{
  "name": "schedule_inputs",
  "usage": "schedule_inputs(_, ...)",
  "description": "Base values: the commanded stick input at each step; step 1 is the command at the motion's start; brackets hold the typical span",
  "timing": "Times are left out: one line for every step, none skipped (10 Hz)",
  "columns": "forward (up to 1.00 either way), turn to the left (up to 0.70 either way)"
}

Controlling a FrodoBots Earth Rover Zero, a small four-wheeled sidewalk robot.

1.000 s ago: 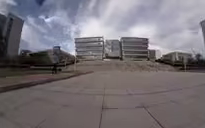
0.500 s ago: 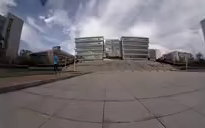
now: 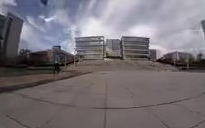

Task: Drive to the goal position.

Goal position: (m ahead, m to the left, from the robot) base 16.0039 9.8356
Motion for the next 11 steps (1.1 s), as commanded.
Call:
schedule_inputs(0.7, 0.0)
schedule_inputs(0.7, 0.0)
schedule_inputs(0.7, 0.0)
schedule_inputs(0.7, 0.0)
schedule_inputs(0.7, 0.0)
schedule_inputs(0.7, 0.0)
schedule_inputs(0.7, 0.0)
schedule_inputs(0.7, 0.0)
schedule_inputs(0.7, 0.0)
schedule_inputs(0.7, 0.0)
schedule_inputs(0.7, 0.0)
